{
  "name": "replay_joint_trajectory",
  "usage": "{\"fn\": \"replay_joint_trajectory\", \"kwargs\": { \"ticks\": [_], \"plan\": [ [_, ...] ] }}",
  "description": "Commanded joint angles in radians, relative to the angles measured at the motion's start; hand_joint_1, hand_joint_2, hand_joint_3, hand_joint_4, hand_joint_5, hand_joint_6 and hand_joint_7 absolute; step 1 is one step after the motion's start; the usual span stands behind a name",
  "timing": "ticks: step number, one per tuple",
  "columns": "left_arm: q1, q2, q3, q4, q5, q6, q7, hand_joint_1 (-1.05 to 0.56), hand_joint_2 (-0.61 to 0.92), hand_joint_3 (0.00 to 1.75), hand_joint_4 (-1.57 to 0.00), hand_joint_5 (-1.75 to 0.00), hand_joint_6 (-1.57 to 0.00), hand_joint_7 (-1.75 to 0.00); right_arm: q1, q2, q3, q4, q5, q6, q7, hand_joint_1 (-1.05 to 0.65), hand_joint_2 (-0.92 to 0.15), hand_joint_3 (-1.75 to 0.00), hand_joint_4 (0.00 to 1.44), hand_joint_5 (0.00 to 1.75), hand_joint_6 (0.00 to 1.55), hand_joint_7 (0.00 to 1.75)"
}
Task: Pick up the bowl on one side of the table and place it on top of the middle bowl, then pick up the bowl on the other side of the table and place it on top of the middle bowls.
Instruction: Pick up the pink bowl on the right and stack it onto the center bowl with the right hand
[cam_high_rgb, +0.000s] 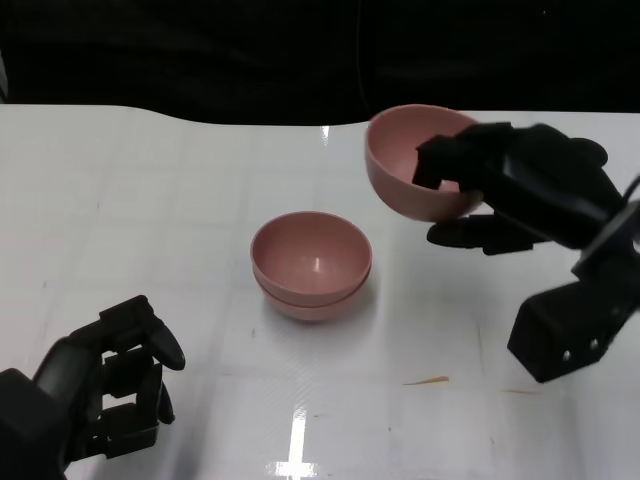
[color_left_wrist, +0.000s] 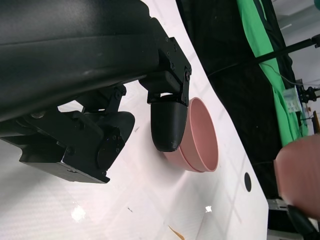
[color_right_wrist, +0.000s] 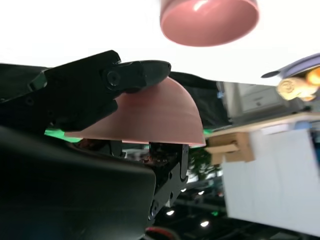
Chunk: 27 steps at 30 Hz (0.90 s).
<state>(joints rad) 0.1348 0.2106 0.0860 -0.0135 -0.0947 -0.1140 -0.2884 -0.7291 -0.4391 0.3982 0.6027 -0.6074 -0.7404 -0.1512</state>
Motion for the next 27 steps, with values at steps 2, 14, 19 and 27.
{"fn": "replay_joint_trajectory", "kwargs": {
  "ticks": [2, 14, 19, 27],
  "plan": [
    [-0.005, 0.001, -0.002, 0.015, 0.010, -0.022, 0.007, 0.16, 0.66, 1.18, -0.72, -1.75, -0.54, -1.75, -0.072, 0.043, 0.010, 0.018, 0.042, -0.048, 0.091, -0.27, -0.67, -0.78, 0.87, 1.75, 0.74, 1.57],
    [0.008, -0.008, -0.021, -0.007, 0.038, -0.020, 0.027, 0.13, 0.65, 1.18, -0.69, -1.75, -0.52, -1.75, -0.146, 0.194, 0.058, 0.148, 0.013, -0.094, 0.140, -0.28, -0.58, -0.91, 0.89, 1.75, 0.67, 1.74],
    [0.011, -0.015, -0.021, -0.009, 0.032, -0.013, 0.030, 0.12, 0.65, 1.17, -0.69, -1.75, -0.52, -1.75, -0.142, 0.238, 0.080, 0.214, -0.033, -0.111, 0.078, -0.30, -0.63, -0.83, 0.88, 1.75, 0.65, 1.75],
    [0.027, -0.020, -0.021, -0.045, 0.042, 0.012, 0.032, 0.13, 0.67, 1.15, -0.73, -1.75, -0.54, -1.75, -0.160, 0.287, 0.105, 0.366, -0.062, -0.126, 0.020, -0.29, -0.74, -0.68, 0.87, 1.75, 0.61, 1.75]
  ]
}}
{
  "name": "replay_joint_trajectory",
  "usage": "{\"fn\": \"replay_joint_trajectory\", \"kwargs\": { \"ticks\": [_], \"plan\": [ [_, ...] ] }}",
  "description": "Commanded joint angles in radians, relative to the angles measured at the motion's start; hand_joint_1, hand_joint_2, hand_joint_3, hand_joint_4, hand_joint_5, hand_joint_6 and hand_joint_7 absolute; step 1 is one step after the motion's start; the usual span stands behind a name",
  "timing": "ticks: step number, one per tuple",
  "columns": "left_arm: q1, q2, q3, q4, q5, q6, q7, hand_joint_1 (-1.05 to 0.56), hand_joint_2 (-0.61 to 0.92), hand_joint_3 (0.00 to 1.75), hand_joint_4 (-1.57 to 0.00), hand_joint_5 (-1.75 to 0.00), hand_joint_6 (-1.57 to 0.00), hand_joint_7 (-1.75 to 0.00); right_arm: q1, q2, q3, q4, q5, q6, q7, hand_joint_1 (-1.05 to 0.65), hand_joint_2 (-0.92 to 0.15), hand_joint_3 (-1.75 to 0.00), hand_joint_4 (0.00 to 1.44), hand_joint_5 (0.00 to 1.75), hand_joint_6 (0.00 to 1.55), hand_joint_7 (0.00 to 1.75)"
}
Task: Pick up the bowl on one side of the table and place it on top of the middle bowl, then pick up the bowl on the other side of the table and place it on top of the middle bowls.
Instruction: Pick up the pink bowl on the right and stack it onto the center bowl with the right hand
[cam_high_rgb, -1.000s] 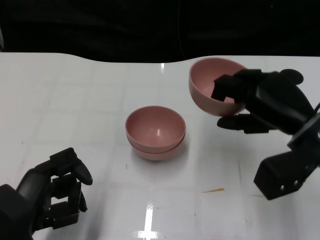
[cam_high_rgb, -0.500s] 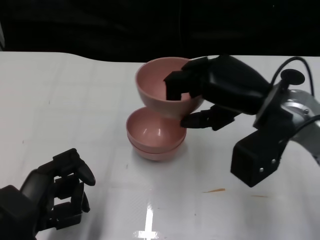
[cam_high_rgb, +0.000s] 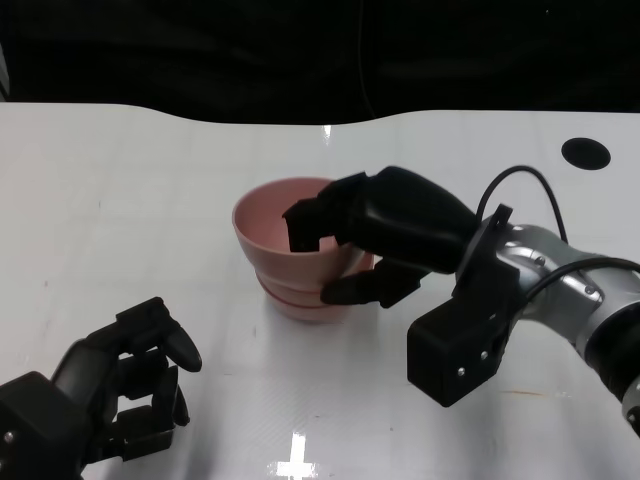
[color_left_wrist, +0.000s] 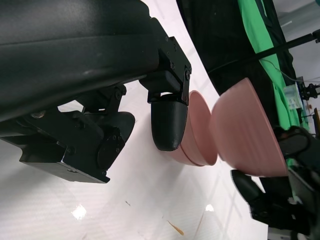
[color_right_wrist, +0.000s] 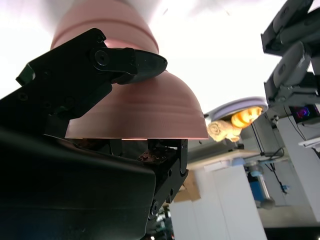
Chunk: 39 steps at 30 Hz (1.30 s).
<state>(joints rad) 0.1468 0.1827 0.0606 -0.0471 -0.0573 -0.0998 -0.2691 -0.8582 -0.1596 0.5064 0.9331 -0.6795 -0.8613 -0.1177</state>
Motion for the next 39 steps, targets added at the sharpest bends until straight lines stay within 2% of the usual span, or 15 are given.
{"fn": "replay_joint_trajectory", "kwargs": {
  "ticks": [1, 13, 19, 25, 29, 31, 32, 33, 34, 39],
  "plan": [
    [0.015, 0.008, 0.005, -0.010, 0.007, -0.004, 0.013, 0.13, 0.67, 1.15, -0.72, -1.75, -0.54, -1.75, -0.035, 0.010, -0.003, 0.048, 0.011, -0.003, -0.007, -0.29, -0.75, -0.66, 0.87, 1.75, 0.61, 1.75],
    [0.016, 0.000, 0.005, -0.008, 0.002, 0.000, 0.013, 0.13, 0.68, 1.15, -0.71, -1.75, -0.54, -1.75, -0.078, 0.022, 0.020, 0.148, -0.033, 0.015, -0.054, -0.28, -0.78, -0.63, 0.86, 1.75, 0.63, 1.75],
    [0.012, 0.001, 0.003, 0.011, 0.015, -0.025, 0.018, 0.13, 0.67, 1.15, -0.72, -1.75, -0.54, -1.75, -0.104, 0.032, 0.038, 0.181, -0.054, 0.036, -0.081, -0.29, -0.82, -0.53, 0.84, 1.75, 0.61, 1.75],
    [0.012, 0.000, 0.000, 0.009, 0.014, -0.020, 0.020, 0.14, 0.68, 1.16, -0.72, -1.75, -0.54, -1.75, -0.130, 0.049, 0.062, 0.221, -0.080, 0.057, -0.114, -0.27, -0.81, -0.54, 0.84, 1.75, 0.64, 1.71],
    [0.012, -0.001, -0.003, 0.013, 0.020, -0.026, 0.023, 0.14, 0.67, 1.16, -0.72, -1.75, -0.54, -1.75, -0.138, 0.061, 0.083, 0.245, -0.099, 0.072, -0.140, -0.29, -0.79, -0.53, 0.82, 1.74, 0.69, 1.57],
    [0.013, -0.002, -0.003, 0.008, 0.021, -0.019, 0.025, 0.14, 0.67, 1.16, -0.72, -1.75, -0.54, -1.75, -0.140, 0.065, 0.094, 0.253, -0.108, 0.078, -0.153, -0.30, -0.82, -0.45, 0.83, 1.70, 0.76, 1.35],
    [0.013, -0.003, -0.003, 0.007, 0.018, -0.017, 0.025, 0.14, 0.67, 1.16, -0.72, -1.75, -0.54, -1.75, -0.139, 0.068, 0.097, 0.257, -0.110, 0.079, -0.161, -0.30, -0.83, -0.40, 0.83, 1.71, 0.77, 1.34],
    [0.013, -0.003, -0.004, 0.006, 0.018, -0.016, 0.025, 0.14, 0.67, 1.16, -0.72, -1.75, -0.54, -1.75, -0.139, 0.072, 0.099, 0.262, -0.112, 0.080, -0.167, -0.29, -0.85, -0.38, 0.84, 1.73, 0.73, 1.51],
    [0.012, -0.003, -0.005, 0.010, 0.018, -0.022, 0.023, 0.14, 0.67, 1.16, -0.72, -1.75, -0.54, -1.75, -0.139, 0.074, 0.104, 0.267, -0.115, 0.083, -0.173, -0.28, -0.85, -0.37, 0.84, 1.74, 0.71, 1.60],
    [0.010, -0.004, -0.005, 0.015, 0.014, -0.022, 0.023, 0.13, 0.66, 1.17, -0.71, -1.75, -0.53, -1.75, -0.137, 0.083, 0.126, 0.284, -0.126, 0.090, -0.199, -0.28, -0.83, -0.36, 0.84, 1.75, 0.66, 1.73]
  ]
}}
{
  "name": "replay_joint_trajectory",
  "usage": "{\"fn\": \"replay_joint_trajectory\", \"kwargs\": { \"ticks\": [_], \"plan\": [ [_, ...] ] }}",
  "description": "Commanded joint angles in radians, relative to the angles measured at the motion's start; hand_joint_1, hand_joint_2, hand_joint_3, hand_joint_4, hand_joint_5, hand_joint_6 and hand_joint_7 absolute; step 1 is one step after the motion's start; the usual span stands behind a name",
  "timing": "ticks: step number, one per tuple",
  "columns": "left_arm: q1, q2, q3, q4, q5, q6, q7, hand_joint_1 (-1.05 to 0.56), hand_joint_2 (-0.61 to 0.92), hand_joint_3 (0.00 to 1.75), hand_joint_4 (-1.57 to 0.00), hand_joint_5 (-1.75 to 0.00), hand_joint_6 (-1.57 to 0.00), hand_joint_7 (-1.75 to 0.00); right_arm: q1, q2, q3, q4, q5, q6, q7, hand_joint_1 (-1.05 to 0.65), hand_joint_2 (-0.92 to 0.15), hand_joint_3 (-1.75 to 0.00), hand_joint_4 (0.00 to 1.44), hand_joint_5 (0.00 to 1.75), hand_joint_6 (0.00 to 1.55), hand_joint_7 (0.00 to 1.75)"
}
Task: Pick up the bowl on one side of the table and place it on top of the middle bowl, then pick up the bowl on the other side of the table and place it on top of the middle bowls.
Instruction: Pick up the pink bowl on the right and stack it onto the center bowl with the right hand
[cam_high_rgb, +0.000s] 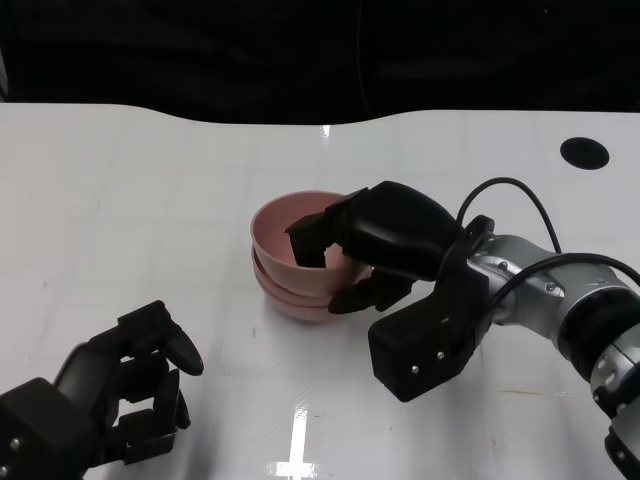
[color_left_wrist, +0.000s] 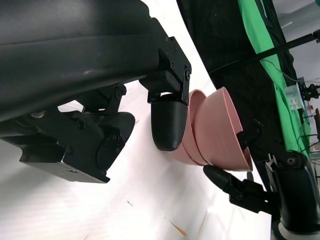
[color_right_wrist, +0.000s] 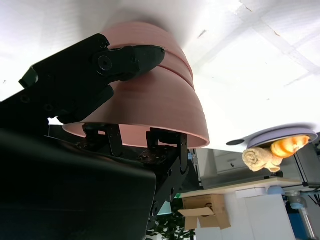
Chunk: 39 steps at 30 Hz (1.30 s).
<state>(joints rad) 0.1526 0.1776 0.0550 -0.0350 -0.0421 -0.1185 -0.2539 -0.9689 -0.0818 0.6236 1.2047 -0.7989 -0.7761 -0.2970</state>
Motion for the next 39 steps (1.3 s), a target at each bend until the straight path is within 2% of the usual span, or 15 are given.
{"fn": "replay_joint_trajectory", "kwargs": {
  "ticks": [1, 4, 8, 9, 10, 12, 13, 14, 15, 16, 19, 20, 22, 29, 39],
  "plan": [
    [0.004, 0.001, 0.000, 0.001, -0.001, -0.001, 0.009, 0.13, 0.66, 1.17, -0.71, -1.75, -0.53, -1.75, -0.026, 0.007, 0.013, 0.014, -0.010, 0.009, -0.020, -0.28, -0.82, -0.36, 0.83, 1.75, 0.65, 1.74],
    [0.003, 0.001, -0.001, 0.005, 0.001, -0.007, 0.009, 0.14, 0.67, 1.16, -0.72, -1.75, -0.53, -1.75, -0.023, 0.010, 0.020, 0.018, -0.009, 0.014, -0.020, -0.28, -0.85, -0.30, 0.78, 1.75, 0.68, 1.61],
    [0.004, 0.001, -0.004, 0.003, 0.004, -0.006, 0.011, 0.14, 0.67, 1.15, -0.72, -1.75, -0.54, -1.75, -0.017, 0.010, 0.022, 0.022, -0.001, 0.004, -0.020, -0.28, -0.89, -0.26, 0.78, 1.74, 0.69, 1.59],
    [0.004, 0.001, -0.004, 0.004, 0.003, -0.009, 0.010, 0.14, 0.67, 1.15, -0.73, -1.75, -0.54, -1.75, -0.016, 0.008, 0.022, 0.023, 0.001, -0.001, -0.019, -0.30, -0.90, -0.25, 0.79, 1.62, 0.72, 1.37],
    [0.004, 0.002, -0.005, 0.004, 0.004, -0.008, 0.010, 0.14, 0.67, 1.15, -0.73, -1.75, -0.54, -1.75, -0.015, 0.007, 0.023, 0.023, 0.000, -0.004, -0.021, -0.35, -0.91, -0.24, 0.83, 1.45, 0.80, 1.05],
    [0.004, 0.002, -0.005, 0.003, 0.002, -0.004, 0.009, 0.14, 0.67, 1.15, -0.73, -1.75, -0.54, -1.75, -0.014, 0.004, 0.024, 0.024, 0.000, -0.003, -0.013, -0.44, -0.92, -0.24, 0.88, 1.15, 0.92, 0.67],
    [0.003, 0.002, -0.004, 0.004, 0.000, -0.003, 0.008, 0.14, 0.67, 1.15, -0.73, -1.75, -0.54, -1.75, -0.016, 0.002, 0.029, 0.023, -0.005, 0.005, -0.003, -0.52, -0.92, -0.27, 0.86, 0.83, 0.93, 0.39],
    [0.003, 0.002, -0.004, 0.004, -0.002, -0.003, 0.007, 0.14, 0.67, 1.15, -0.73, -1.75, -0.54, -1.75, -0.019, -0.002, 0.039, 0.020, -0.014, 0.017, 0.007, -0.57, -0.92, -0.30, 0.86, 0.62, 0.92, 0.23],
    [0.003, 0.002, -0.004, 0.004, -0.004, 0.000, 0.007, 0.14, 0.67, 1.15, -0.73, -1.75, -0.54, -1.75, -0.024, -0.006, 0.050, 0.016, -0.023, 0.032, 0.031, -0.62, -0.92, -0.32, 0.79, 0.44, 0.85, 0.12],
    [0.003, 0.001, -0.004, 0.001, -0.004, 0.006, 0.008, 0.14, 0.67, 1.15, -0.73, -1.75, -0.54, -1.75, -0.026, -0.009, 0.058, 0.013, -0.027, 0.044, 0.053, -0.72, -0.92, -0.38, 0.52, 0.20, 0.61, 0.05],
    [0.002, 0.000, -0.004, -0.004, -0.005, 0.018, 0.011, 0.14, 0.67, 1.15, -0.72, -1.75, -0.54, -1.75, -0.024, -0.009, 0.067, 0.002, -0.031, 0.081, 0.102, -0.87, -0.92, -0.48, 0.12, 0.02, 0.28, 0.01],
    [0.002, 0.001, -0.004, -0.003, -0.005, 0.016, 0.010, 0.14, 0.68, 1.15, -0.72, -1.75, -0.54, -1.75, -0.024, -0.006, 0.076, 0.001, -0.039, 0.095, 0.115, -0.89, -0.92, -0.50, 0.07, 0.01, 0.24, 0.00],
    [0.003, 0.001, -0.004, -0.003, -0.005, 0.014, 0.008, 0.14, 0.68, 1.15, -0.72, -1.75, -0.54, -1.75, -0.023, -0.005, 0.088, -0.004, -0.046, 0.112, 0.130, -0.99, -0.92, -0.61, 0.01, 0.00, 0.05, 0.00],
    [-0.002, 0.002, -0.005, 0.002, -0.012, 0.016, 0.002, 0.15, 0.69, 1.13, -0.73, -1.75, -0.55, -1.75, -0.014, -0.013, 0.138, -0.025, -0.111, 0.161, 0.061, -1.05, -0.92, -0.75, 0.00, 0.00, 0.00, 0.00],
    [-0.001, 0.005, -0.010, 0.005, -0.002, 0.009, 0.008, 0.16, 0.69, 1.12, -0.72, -1.75, -0.55, -1.75, -0.003, -0.014, 0.155, -0.021, -0.126, 0.177, 0.049, -1.05, -0.92, -0.78, 0.00, 0.00, 0.00, 0.00]
  ]
}}
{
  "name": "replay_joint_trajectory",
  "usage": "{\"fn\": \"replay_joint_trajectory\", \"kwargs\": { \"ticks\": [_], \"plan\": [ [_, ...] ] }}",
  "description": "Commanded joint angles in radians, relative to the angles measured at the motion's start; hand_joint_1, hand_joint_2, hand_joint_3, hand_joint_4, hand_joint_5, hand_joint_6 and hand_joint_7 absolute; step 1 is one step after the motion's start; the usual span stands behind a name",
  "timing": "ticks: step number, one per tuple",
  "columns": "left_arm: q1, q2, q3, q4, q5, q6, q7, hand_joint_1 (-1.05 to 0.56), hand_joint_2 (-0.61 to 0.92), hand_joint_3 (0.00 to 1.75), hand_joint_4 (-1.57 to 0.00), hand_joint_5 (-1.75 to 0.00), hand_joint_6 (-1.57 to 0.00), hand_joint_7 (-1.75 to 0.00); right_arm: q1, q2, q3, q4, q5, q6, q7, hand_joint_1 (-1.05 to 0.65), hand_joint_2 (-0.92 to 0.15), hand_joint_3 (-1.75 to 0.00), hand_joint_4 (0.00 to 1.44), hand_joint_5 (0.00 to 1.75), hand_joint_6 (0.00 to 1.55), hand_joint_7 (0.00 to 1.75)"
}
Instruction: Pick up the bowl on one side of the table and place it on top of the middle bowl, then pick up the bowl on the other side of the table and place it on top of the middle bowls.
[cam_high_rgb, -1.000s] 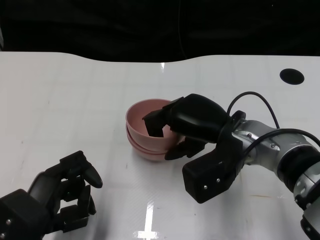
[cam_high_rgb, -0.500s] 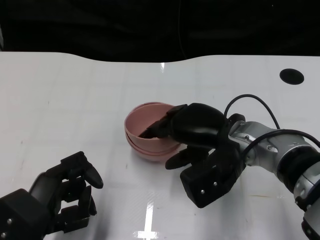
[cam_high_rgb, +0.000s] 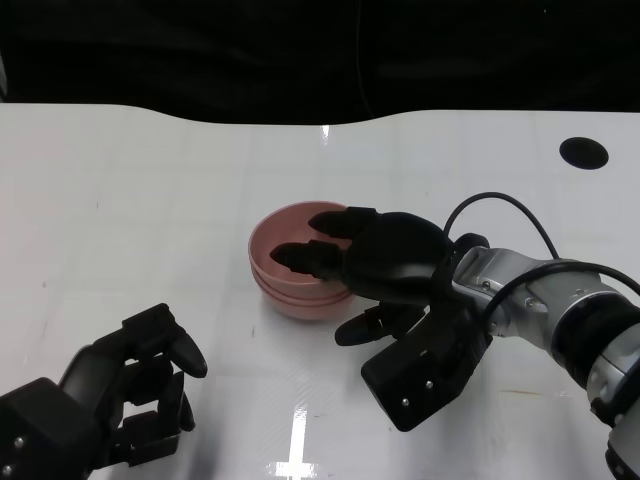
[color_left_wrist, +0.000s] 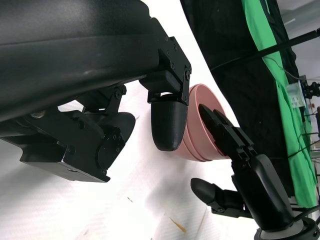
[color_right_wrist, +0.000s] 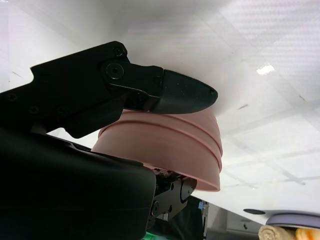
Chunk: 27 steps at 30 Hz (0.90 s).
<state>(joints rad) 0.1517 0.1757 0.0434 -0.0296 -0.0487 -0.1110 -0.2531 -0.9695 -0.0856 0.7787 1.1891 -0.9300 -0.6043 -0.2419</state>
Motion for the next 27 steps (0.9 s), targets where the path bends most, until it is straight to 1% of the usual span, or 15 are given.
{"fn": "replay_joint_trajectory", "kwargs": {
  "ticks": [1, 8, 15, 20, 23, 25, 27],
  "plan": [
    [0.000, 0.007, 0.001, -0.001, 0.007, 0.001, 0.009, 0.16, 0.69, 1.12, -0.72, -1.75, -0.55, -1.75, 0.000, -0.010, -0.001, -0.006, 0.007, 0.004, -0.007, -1.05, -0.92, -0.78, 0.00, 0.00, 0.00, 0.00],
    [-0.007, 0.010, 0.000, 0.022, 0.004, -0.027, 0.000, 0.15, 0.69, 1.13, -0.74, -1.75, -0.56, -1.75, -0.001, -0.027, -0.011, -0.021, 0.016, -0.017, -0.024, -1.04, -0.92, -0.75, 0.00, 0.00, 0.00, 0.00],
    [-0.011, 0.007, -0.001, 0.033, 0.003, -0.038, 0.001, 0.14, 0.68, 1.14, -0.74, -1.75, -0.56, -1.75, -0.006, -0.080, -0.028, -0.088, 0.020, -0.061, -0.058, -1.03, -0.92, -0.76, 0.00, 0.00, 0.00, 0.00],
    [-0.011, 0.004, -0.001, 0.029, 0.006, -0.036, 0.008, 0.15, 0.67, 1.14, -0.72, -1.75, -0.56, -1.75, 0.020, -0.138, -0.076, -0.173, 0.060, -0.114, -0.058, -1.00, -0.92, -0.71, 0.00, 0.00, 0.00, 0.00],
    [-0.012, 0.006, 0.002, 0.035, -0.001, -0.044, 0.001, 0.15, 0.68, 1.14, -0.72, -1.75, -0.56, -1.75, 0.049, -0.183, -0.111, -0.247, 0.091, -0.142, -0.036, -0.98, -0.92, -0.67, 0.00, 0.00, 0.00, 0.00],
    [-0.013, 0.007, 0.004, 0.038, -0.004, -0.047, -0.001, 0.15, 0.69, 1.14, -0.73, -1.75, -0.56, -1.75, 0.078, -0.209, -0.137, -0.298, 0.116, -0.161, -0.030, -0.96, -0.92, -0.65, 0.00, 0.00, 0.00, 0.00],
    [-0.009, 0.006, 0.006, 0.027, -0.013, -0.028, -0.001, 0.15, 0.71, 1.11, -0.73, -1.75, -0.55, -1.75, 0.125, -0.246, -0.176, -0.366, 0.152, -0.191, -0.038, -0.90, -0.92, -0.57, 0.00, 0.00, 0.02, 0.01]
  ]
}}
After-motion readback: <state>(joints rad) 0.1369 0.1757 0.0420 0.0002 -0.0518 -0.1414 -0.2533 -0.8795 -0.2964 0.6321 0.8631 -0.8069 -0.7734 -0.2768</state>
